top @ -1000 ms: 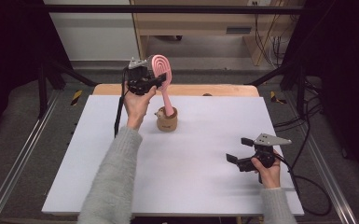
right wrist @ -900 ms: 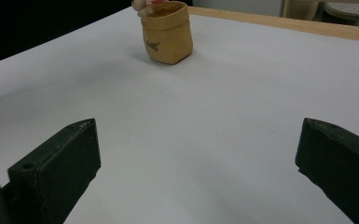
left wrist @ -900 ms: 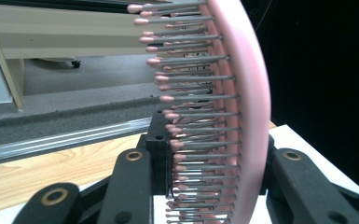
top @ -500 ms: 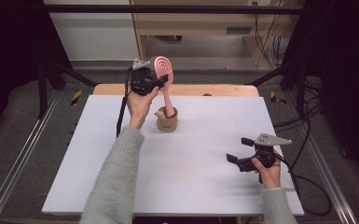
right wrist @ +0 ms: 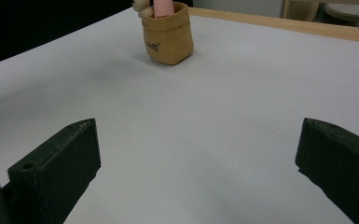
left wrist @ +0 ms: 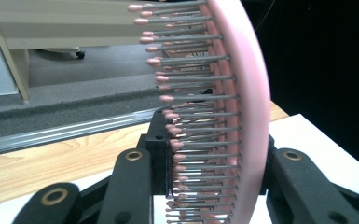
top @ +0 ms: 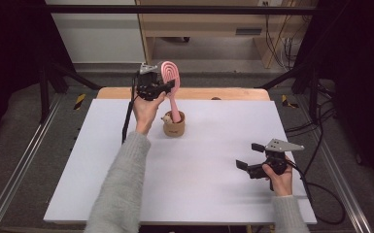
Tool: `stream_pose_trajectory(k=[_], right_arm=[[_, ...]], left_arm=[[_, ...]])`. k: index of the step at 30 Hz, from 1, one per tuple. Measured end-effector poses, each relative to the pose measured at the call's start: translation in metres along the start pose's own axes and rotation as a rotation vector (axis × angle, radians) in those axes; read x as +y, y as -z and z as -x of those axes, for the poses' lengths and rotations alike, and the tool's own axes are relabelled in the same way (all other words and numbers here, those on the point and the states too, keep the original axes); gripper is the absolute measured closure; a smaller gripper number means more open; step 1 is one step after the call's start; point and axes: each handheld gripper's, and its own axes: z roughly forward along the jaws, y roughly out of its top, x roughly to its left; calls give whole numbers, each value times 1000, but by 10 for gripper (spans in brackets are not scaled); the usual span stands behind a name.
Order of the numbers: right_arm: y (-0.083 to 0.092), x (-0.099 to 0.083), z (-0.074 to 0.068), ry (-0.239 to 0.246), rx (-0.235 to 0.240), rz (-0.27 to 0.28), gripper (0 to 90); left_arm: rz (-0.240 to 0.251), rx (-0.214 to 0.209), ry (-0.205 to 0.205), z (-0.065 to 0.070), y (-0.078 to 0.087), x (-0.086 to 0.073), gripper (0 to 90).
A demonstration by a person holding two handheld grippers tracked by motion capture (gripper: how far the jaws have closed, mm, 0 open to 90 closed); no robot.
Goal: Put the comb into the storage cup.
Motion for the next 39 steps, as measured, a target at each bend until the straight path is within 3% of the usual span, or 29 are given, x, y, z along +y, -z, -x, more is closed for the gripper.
stream_pose_trajectory(k=[39], right_arm=[[0, 0, 0, 0, 1, 0, 3]], left_arm=[[-50, 12, 27, -18, -14, -34, 627]])
